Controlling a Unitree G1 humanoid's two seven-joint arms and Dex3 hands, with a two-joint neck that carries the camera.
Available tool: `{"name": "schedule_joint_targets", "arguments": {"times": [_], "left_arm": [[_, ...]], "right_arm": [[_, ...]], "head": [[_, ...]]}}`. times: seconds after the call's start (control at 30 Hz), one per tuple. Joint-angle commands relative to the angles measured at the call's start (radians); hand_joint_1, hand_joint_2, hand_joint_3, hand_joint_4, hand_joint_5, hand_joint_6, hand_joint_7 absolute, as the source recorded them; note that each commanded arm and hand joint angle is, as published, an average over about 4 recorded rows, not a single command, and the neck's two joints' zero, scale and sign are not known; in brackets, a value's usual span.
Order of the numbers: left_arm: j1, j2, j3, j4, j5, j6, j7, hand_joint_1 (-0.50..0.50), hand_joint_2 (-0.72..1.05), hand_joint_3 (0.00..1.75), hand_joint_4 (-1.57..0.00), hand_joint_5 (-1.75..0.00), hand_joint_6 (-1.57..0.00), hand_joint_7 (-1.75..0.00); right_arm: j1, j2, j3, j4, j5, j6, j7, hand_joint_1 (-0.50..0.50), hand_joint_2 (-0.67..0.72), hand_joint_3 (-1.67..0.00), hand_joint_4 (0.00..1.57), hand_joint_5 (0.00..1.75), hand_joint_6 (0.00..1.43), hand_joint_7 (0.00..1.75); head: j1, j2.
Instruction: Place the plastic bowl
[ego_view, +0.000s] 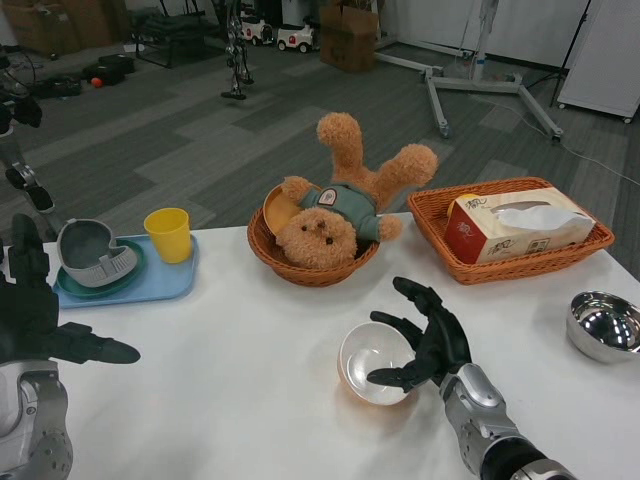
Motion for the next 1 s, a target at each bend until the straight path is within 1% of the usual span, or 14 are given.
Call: {"name": "schedule_joint_targets", "arguments": {"times": [0.03, 0.13, 0.27, 0.33, 0.5, 0.6, 0.73, 0.83, 0.9, 1.0], "left_arm": [[0.003, 0.008, -0.002, 0.003, -0.001, -0.006, 0.000, -0.48, -0.72, 0.00, 0.00, 0.00, 0.00, 0.00], [0.003, 0.008, -0.002, 0.003, -0.001, -0.006, 0.000, -0.48, -0.72, 0.04, 0.00, 0.00, 0.00, 0.00], [0.003, 0.008, -0.002, 0.003, -0.001, -0.006, 0.000, -0.48, -0.72, 0.00, 0.00, 0.00, 0.00, 0.00], [0.003, 0.008, -0.002, 0.003, -0.001, -0.006, 0.000, -0.48, -0.72, 0.00, 0.00, 0.00, 0.00, 0.00], [0.002, 0.010, -0.003, 0.003, -0.001, -0.006, 0.000, -0.48, -0.72, 0.00, 0.00, 0.00, 0.00, 0.00], [0.001, 0.010, -0.004, 0.003, -0.001, -0.006, 0.000, -0.48, -0.72, 0.00, 0.00, 0.00, 0.00, 0.00], [0.001, 0.010, -0.005, 0.003, -0.001, -0.006, 0.000, -0.48, -0.72, 0.00, 0.00, 0.00, 0.00, 0.00], [0.000, 0.010, -0.004, 0.003, -0.001, -0.006, 0.000, -0.48, -0.72, 0.00, 0.00, 0.00, 0.00, 0.00], [0.000, 0.010, -0.004, 0.003, -0.001, -0.006, 0.000, -0.48, -0.72, 0.00, 0.00, 0.00, 0.00, 0.00], [-0.001, 0.011, -0.005, 0.003, -0.001, -0.006, 0.000, -0.48, -0.72, 0.04, 0.00, 0.00, 0.00, 0.00]], "right_arm": [[0.014, -0.010, -0.006, -0.008, 0.015, -0.018, 0.005, -0.46, 0.41, -0.56, 0.26, 0.19, 0.00, 0.63], [0.014, -0.010, -0.014, -0.004, 0.015, -0.023, 0.005, -0.46, 0.41, -0.56, 0.20, 0.17, 0.00, 0.63], [0.015, -0.010, -0.022, -0.007, 0.020, -0.030, 0.005, -0.46, 0.41, -0.56, 0.01, 0.05, 0.00, 0.63], [0.017, -0.012, -0.025, -0.015, 0.025, -0.032, 0.008, -0.46, 0.41, -0.56, 0.00, 0.00, 0.00, 0.63], [0.023, -0.016, -0.037, -0.069, 0.031, -0.031, 0.028, -0.46, 0.41, -0.56, 0.00, 0.00, 0.00, 0.63], [0.027, -0.019, -0.046, -0.123, 0.029, -0.032, 0.034, -0.46, 0.46, -0.56, 0.00, 0.00, 0.00, 0.63], [0.032, -0.027, -0.048, -0.199, 0.019, -0.044, 0.034, -0.46, 0.42, -0.56, 0.00, 0.00, 0.00, 0.65], [0.037, -0.038, -0.061, -0.316, -0.023, -0.060, 0.023, -0.46, 0.44, -0.56, 0.00, 0.00, 0.00, 0.73], [0.038, -0.042, -0.076, -0.386, -0.062, -0.062, 0.007, -0.44, 0.47, -0.56, 0.00, 0.00, 0.00, 0.77], [0.036, -0.043, -0.107, -0.464, -0.124, -0.062, -0.022, -0.45, 0.52, -0.56, 0.00, 0.00, 0.00, 0.77]], "head": [[0.000, 0.000], [0.000, 0.000], [-0.004, -0.004], [-0.004, -0.003], [-0.006, 0.003], [-0.006, 0.013], [0.002, 0.048], [0.008, 0.079], [0.013, 0.113], [0.018, 0.154]]}}
